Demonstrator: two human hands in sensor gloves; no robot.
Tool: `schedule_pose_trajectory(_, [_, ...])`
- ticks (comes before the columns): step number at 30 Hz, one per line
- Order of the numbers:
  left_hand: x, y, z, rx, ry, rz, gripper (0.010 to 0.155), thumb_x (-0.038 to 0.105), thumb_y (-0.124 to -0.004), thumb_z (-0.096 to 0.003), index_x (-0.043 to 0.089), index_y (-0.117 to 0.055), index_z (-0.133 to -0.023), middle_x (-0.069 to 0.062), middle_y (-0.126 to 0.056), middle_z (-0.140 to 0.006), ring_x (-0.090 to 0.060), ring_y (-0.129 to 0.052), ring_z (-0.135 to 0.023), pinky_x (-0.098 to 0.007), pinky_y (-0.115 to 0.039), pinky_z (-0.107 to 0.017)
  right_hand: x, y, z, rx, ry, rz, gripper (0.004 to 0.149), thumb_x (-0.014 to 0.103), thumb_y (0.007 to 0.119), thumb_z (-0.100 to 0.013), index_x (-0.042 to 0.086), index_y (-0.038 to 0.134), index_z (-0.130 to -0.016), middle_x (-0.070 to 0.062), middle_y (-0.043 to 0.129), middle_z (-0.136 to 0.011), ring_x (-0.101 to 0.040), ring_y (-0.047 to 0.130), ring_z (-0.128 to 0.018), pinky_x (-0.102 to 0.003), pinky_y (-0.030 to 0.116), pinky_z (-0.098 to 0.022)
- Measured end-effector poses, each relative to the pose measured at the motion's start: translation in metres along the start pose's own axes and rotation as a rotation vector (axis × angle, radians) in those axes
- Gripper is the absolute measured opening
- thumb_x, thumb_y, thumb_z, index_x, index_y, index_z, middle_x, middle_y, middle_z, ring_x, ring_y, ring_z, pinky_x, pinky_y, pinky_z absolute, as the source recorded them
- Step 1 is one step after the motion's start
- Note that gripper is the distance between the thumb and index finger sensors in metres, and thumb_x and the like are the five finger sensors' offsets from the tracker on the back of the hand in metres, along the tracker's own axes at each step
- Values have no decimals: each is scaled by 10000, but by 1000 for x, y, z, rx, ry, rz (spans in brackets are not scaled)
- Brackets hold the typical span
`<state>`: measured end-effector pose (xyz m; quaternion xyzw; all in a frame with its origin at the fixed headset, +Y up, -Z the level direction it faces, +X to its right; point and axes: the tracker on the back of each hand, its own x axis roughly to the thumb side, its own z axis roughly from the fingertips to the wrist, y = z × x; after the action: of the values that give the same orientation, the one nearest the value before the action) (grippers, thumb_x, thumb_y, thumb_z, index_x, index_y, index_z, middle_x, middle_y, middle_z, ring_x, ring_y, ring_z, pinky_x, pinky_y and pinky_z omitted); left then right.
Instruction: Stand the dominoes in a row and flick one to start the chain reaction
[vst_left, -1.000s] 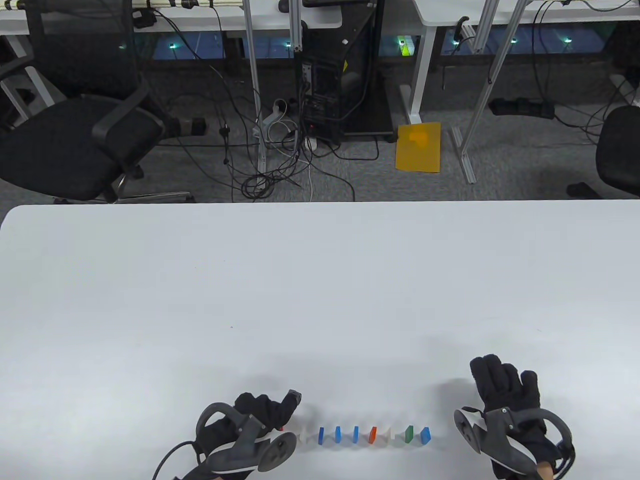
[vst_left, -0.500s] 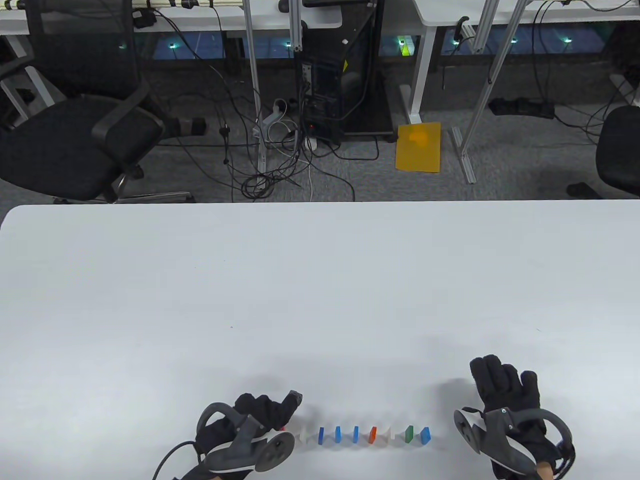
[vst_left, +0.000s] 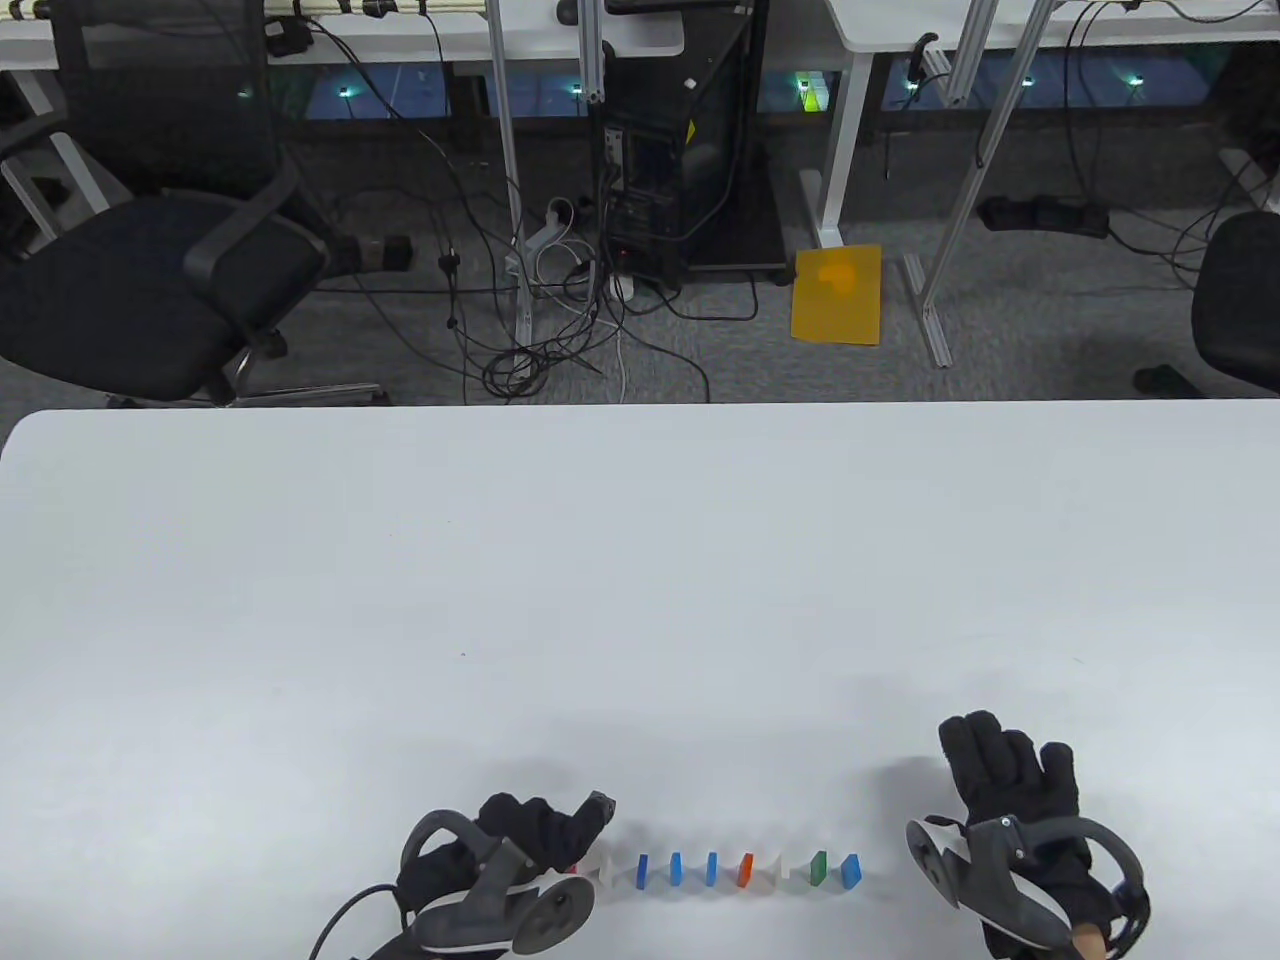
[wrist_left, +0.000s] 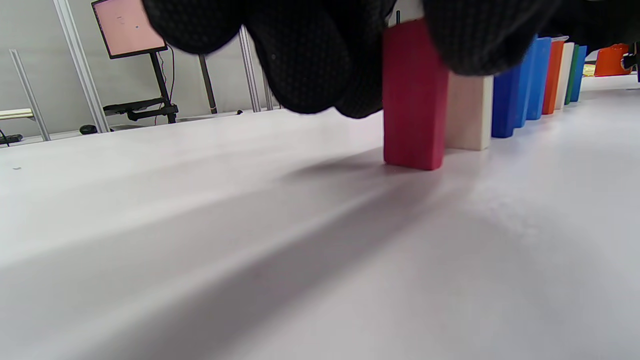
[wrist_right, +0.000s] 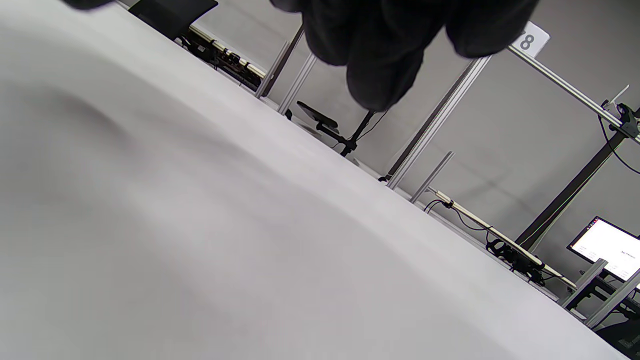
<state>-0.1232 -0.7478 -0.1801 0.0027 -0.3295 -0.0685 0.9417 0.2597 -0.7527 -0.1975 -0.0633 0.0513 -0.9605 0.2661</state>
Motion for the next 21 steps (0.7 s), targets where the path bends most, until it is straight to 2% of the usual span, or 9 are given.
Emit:
schedule_pose_trajectory(14, [2, -1, 1, -13, -18, 12, 778, 552, -766, -320, 246, -629, -1022, 198, -922, -818, -17, -980, -649, -340, -802, -548, 0, -1, 0, -9, -2, -4, 958, 557, 580, -311, 50, 254, -1056, -220, 447, -1116, -408, 719, -968, -660, 532, -668])
schedule_pose_trajectory(19, [2, 0, 1, -30, -19, 11, 808, 573, -759, -310, 237, -619, -1032, 174, -908, -863, -30, -975, -680, -343, -799, -550, 0, -1, 0, -12, -6, -2, 954, 557, 581, -310, 53, 262, -1055, -216, 455, -1115, -402, 726, -965, -659, 534, -668])
schedule_pose_trajectory(21, [0, 1, 2, -43, -15, 19, 860, 596, -744, -303, 218, -580, -1057, 131, -872, -933, -54, -957, -724, -348, -787, -561, 1, -1, 0, -12, -10, -7, 953, 556, 581, -310, 54, 260, -1055, -214, 457, -1114, -398, 729, -963, -658, 536, -668])
